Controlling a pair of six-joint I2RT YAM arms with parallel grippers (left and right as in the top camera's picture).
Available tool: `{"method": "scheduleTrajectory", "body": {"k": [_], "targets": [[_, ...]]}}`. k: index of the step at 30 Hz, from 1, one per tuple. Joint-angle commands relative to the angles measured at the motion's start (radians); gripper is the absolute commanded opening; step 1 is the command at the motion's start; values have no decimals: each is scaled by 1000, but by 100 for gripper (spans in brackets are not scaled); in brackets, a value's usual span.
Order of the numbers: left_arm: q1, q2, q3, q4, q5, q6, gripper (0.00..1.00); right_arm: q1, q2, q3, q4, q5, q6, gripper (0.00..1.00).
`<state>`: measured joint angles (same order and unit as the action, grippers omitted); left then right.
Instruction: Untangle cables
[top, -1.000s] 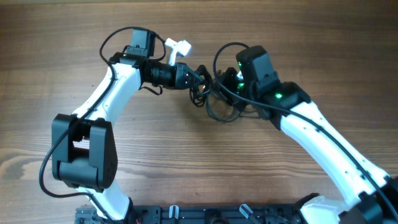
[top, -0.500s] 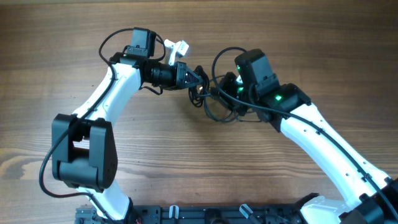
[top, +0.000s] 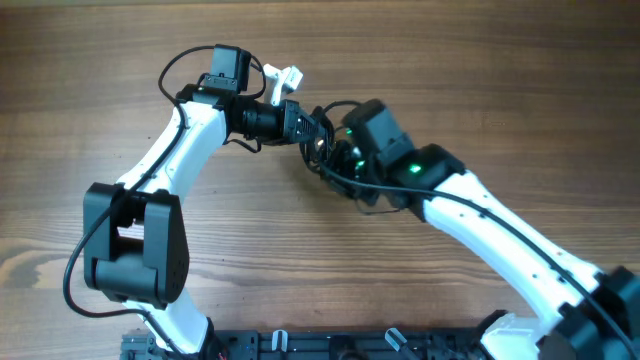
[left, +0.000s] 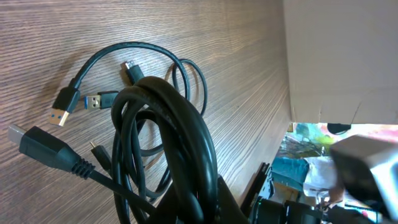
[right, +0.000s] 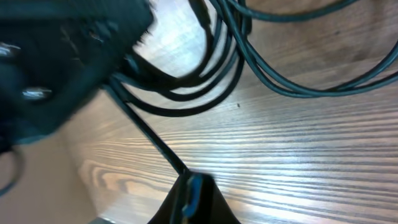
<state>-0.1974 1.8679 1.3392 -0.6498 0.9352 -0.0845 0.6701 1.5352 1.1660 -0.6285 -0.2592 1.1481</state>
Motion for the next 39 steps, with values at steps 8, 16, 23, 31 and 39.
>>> {"method": "scheduleTrajectory", "body": {"k": [8,16,23,31,39], "targets": [[12,-3,2,11,-10,1,4,118,204,4,-19,-4,90,14],[12,-3,2,11,-10,1,4,96,219,4,-19,26,82,34],[12,-3,2,11,-11,1,4,-36,219,4,-21,-93,53,37],[12,-3,1,11,-13,1,4,-142,219,4,-18,-169,-26,32],[12,-3,2,10,-13,2,4,-187,219,4,106,-270,-5,32]]}}
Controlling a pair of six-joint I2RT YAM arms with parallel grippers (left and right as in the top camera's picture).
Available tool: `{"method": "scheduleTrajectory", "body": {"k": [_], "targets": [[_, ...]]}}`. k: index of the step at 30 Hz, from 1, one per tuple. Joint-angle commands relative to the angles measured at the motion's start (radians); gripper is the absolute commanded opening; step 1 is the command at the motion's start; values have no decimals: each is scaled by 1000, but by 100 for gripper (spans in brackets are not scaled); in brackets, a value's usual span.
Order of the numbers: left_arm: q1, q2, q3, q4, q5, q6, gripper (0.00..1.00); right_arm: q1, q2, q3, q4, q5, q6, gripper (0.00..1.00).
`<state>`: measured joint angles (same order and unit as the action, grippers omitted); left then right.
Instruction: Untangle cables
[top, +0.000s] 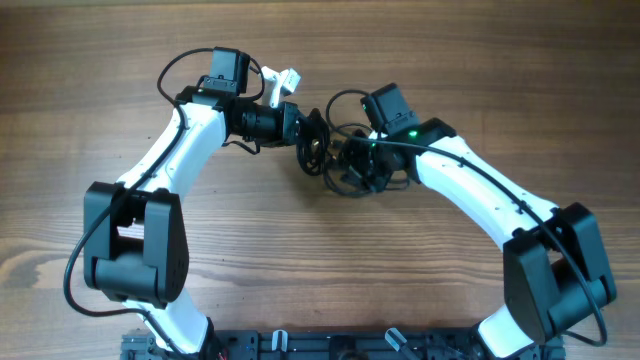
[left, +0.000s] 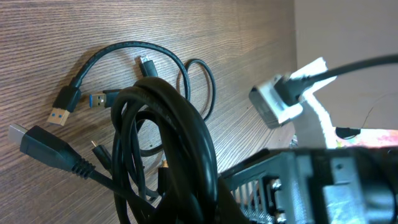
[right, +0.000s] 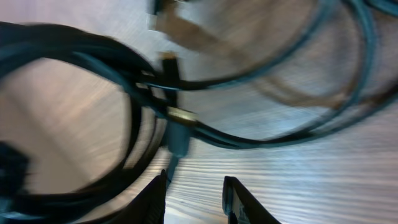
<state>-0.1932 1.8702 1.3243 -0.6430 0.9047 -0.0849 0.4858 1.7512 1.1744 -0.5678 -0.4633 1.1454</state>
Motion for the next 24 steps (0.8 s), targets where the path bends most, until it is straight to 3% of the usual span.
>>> {"method": "scheduleTrajectory", "body": {"k": [1,7,12,24], "targets": [[8,-5,16,0,18,2,4,-3,3,-4,54,-66,16,32],[7,-5,16,-4,79,3,4,-3,3,-4,95,-66,77,33],[8,-5,16,-34,199,112,4,-3,3,-4,126,-35,125,33],[8,-5,16,-34,232,111,4,-1,3,-4,148,-79,200,32]]}}
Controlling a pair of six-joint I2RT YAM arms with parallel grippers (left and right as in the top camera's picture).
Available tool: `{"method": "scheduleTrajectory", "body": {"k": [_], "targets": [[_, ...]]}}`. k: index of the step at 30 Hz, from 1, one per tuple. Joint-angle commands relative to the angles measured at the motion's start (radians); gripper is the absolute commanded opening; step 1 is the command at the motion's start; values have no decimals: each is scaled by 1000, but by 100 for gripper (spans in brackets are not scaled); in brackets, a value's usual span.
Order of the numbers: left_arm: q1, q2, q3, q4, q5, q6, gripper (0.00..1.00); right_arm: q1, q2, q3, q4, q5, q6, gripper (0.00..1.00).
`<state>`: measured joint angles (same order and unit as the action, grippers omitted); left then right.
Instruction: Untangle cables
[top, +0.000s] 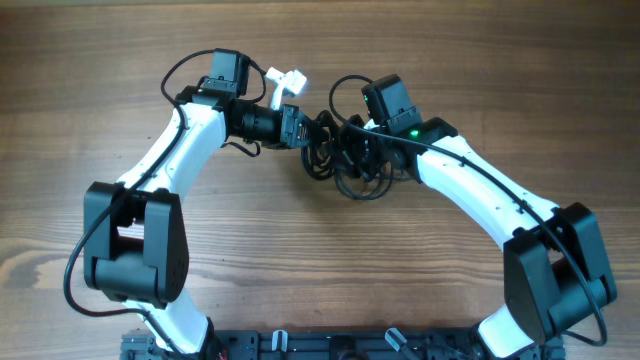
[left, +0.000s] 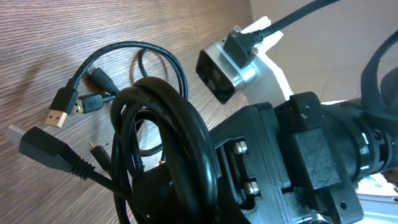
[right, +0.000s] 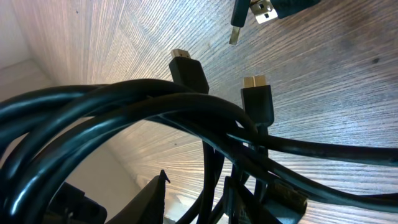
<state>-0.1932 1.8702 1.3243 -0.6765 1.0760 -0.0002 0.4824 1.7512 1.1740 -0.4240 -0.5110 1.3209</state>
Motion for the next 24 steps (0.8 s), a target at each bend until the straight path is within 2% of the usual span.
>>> {"method": "scheduleTrajectory", "body": {"k": [1,4,8,17,19,24], "targets": [[8,-5,16,0,61,27,4,3,3,-4,4,-37,24,30],[8,-5,16,0,61,27,4,3,3,-4,4,-33,23,22],[8,-5,16,0,61,26,4,3,3,-4,0,-13,14,4],[8,-5,16,1,53,26,4,0,3,-4,0,-7,-16,5],[8,-5,16,1,53,26,4,0,3,-4,-3,-22,-15,17],[8,-5,16,1,53,26,4,13,3,-4,-7,-87,-11,20]]}}
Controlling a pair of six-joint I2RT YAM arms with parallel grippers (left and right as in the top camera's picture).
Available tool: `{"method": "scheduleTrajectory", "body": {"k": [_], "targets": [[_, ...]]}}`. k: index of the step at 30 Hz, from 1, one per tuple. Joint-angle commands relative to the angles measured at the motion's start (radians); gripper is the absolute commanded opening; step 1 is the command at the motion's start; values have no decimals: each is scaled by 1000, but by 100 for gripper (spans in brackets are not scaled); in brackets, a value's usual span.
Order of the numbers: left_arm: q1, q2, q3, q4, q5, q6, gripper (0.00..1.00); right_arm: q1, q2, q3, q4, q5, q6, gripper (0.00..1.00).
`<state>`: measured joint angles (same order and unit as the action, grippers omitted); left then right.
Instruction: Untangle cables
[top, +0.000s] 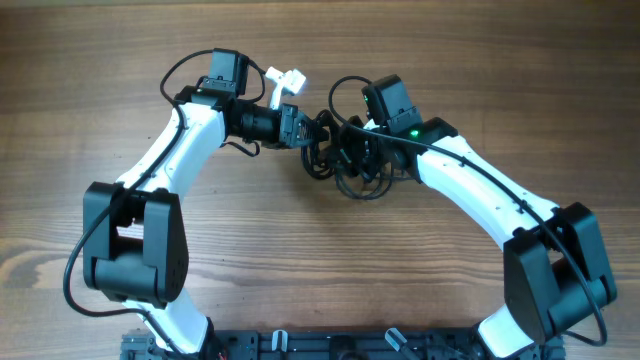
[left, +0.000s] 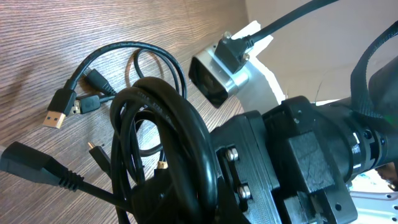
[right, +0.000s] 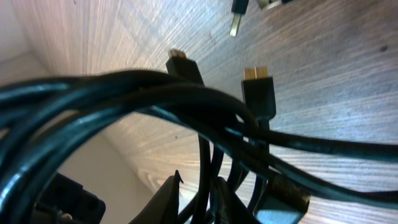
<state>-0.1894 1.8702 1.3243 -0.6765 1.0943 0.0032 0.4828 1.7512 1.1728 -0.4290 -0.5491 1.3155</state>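
A tangle of black cables (top: 347, 176) lies at the middle back of the wooden table, between my two grippers. My left gripper (top: 309, 141) is shut on a thick coiled bundle (left: 165, 118), which hides most of its fingers (left: 152, 194). Loose USB plugs (left: 53, 117) lie on the wood beyond the coil. My right gripper (top: 352, 150) is pushed into the tangle from the right, its wrist camera (left: 214, 78) close to the left one. Its fingers (right: 171, 198) stand narrow around thin black cables (right: 204, 168), with gold-tipped plugs (right: 258, 93) beyond.
The wooden table (top: 500, 70) runs on all sides of the tangle. A white clip (top: 283, 78) sticks up behind the left wrist. A black rail (top: 330, 345) runs along the table's front edge.
My right gripper's fingers have drawn closer together around the thin cables. In the left wrist view the plugs have shifted a little. Both arms stand where they did.
My left gripper held the thick coil throughout. The right gripper first hung close over the tangle. Then it stood open to the right of the tangle, then pushed in among the cables, and now it has narrowed on thin strands.
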Motion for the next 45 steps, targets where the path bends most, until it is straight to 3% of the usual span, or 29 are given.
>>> {"method": "scheduleTrajectory", "body": {"k": [1,9,14,20,39,45], "targets": [[4,-5,16,1,34,23,4,18,3,-3,-2,-48,-5,20],[4,-5,16,1,35,23,4,36,3,-3,2,-42,2,20],[4,-5,16,1,35,23,4,36,3,-3,2,-15,5,13],[4,-5,16,1,35,23,4,36,3,-3,3,-61,51,20],[4,-5,16,4,34,23,4,58,3,-3,9,-82,140,24],[4,-5,16,4,34,23,4,58,3,-3,11,-77,151,19]]}}
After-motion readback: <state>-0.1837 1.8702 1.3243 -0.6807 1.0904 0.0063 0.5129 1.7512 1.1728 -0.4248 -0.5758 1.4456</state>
